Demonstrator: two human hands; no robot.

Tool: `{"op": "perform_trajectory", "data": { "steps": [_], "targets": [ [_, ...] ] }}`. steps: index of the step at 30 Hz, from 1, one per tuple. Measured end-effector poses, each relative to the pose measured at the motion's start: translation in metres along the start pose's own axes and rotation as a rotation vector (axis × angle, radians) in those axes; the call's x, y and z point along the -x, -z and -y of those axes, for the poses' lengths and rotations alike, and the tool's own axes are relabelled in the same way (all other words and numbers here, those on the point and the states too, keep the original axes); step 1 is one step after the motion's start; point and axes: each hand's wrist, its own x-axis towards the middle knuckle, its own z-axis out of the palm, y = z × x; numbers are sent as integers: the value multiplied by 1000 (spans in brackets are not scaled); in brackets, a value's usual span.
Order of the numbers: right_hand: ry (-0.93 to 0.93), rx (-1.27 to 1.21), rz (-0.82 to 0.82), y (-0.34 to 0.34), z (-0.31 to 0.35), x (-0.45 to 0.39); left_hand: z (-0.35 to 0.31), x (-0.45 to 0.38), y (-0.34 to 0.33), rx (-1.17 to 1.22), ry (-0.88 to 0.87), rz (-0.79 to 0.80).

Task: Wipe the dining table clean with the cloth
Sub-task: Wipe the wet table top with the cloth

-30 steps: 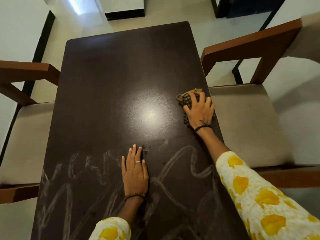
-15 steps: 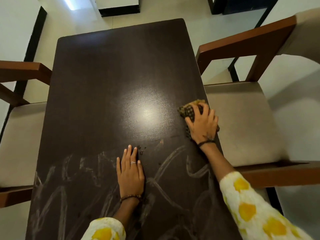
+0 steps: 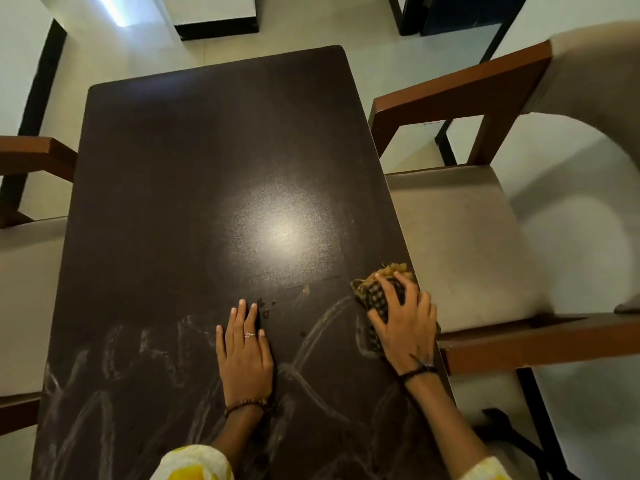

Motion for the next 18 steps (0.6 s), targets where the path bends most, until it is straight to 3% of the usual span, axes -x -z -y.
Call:
{"op": "perform_trajectory", "data": {
  "steps": [5, 11, 18],
  "targets": [
    [-34, 1, -47, -8, 1, -44, 2, -1, -1, 2, 2, 8],
    [-109, -14, 15, -14, 11, -110, 1, -1, 0, -10, -5, 17],
    [-69, -25, 46, -3, 1, -67, 8, -4, 8, 70, -33, 89]
  ]
}}
